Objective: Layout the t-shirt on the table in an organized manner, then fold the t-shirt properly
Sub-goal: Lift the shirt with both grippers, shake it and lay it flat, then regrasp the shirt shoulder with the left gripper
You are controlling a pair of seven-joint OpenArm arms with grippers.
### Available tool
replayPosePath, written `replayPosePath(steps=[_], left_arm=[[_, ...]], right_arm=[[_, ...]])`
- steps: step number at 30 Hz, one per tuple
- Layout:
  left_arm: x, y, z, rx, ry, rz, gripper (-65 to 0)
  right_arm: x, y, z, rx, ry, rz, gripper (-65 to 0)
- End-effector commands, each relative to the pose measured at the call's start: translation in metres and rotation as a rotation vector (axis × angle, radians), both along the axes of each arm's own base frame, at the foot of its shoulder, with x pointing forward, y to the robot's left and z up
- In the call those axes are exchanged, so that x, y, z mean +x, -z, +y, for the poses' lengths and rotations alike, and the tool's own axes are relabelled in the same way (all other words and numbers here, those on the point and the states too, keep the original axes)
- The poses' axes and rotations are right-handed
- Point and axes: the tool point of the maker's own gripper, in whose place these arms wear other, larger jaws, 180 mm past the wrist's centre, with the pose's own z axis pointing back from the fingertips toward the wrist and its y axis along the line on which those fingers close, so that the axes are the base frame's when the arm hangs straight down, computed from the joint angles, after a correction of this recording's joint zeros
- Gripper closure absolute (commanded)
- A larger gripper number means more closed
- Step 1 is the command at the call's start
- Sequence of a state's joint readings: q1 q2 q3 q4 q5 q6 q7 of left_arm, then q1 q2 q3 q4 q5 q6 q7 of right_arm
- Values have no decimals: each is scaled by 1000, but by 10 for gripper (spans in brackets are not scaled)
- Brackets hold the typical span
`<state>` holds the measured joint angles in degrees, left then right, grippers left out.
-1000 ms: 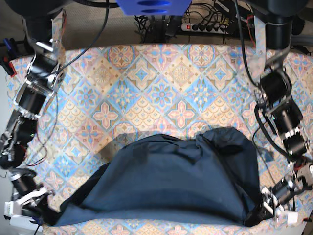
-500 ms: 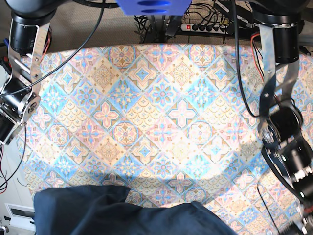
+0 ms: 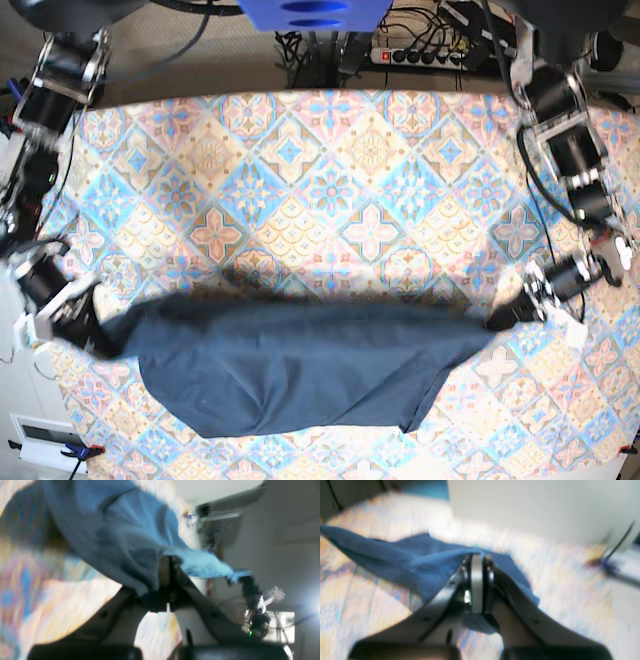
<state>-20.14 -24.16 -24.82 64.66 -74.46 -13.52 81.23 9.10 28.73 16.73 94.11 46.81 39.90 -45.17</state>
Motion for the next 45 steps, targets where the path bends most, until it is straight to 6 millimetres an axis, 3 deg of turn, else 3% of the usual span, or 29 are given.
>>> replayPosePath(steps=[1,6,12,16,21,25,28,30,34,41,45], left_arm=[[2,-23,14,34,-22,-72,0],[-43,5,22,147,6,-4,0],[-66,23,37,196,7,66,0],[-67,24,40,206,5,71,0],[-70,30,57,311,-2,112,0],[-70,26,59,482,25,103,-127],[-77,33,44,638,133,114,-216],[-85,43,32,730,227,134,-239],[-91,56,29,819,291,170,-241],[-74,44,51,875,172,104,-241],[-68,40,44,782,92,75,-244]], right_arm=[[-4,-15,0,-7,-10,-48,-7],[-35,37,4,-16,-21,91,-7],[-64,75,4,-17,-25,206,-7],[-71,84,4,-16,-25,232,-7],[-75,89,4,-18,-24,248,-6],[-82,97,-5,-79,1,274,-6],[-92,104,-15,-148,25,307,-6],[-98,109,-18,-196,29,337,-6],[-101,112,-15,-226,37,353,-6],[-105,124,-18,-271,61,390,-6],[-105,128,-22,-308,76,398,-6]])
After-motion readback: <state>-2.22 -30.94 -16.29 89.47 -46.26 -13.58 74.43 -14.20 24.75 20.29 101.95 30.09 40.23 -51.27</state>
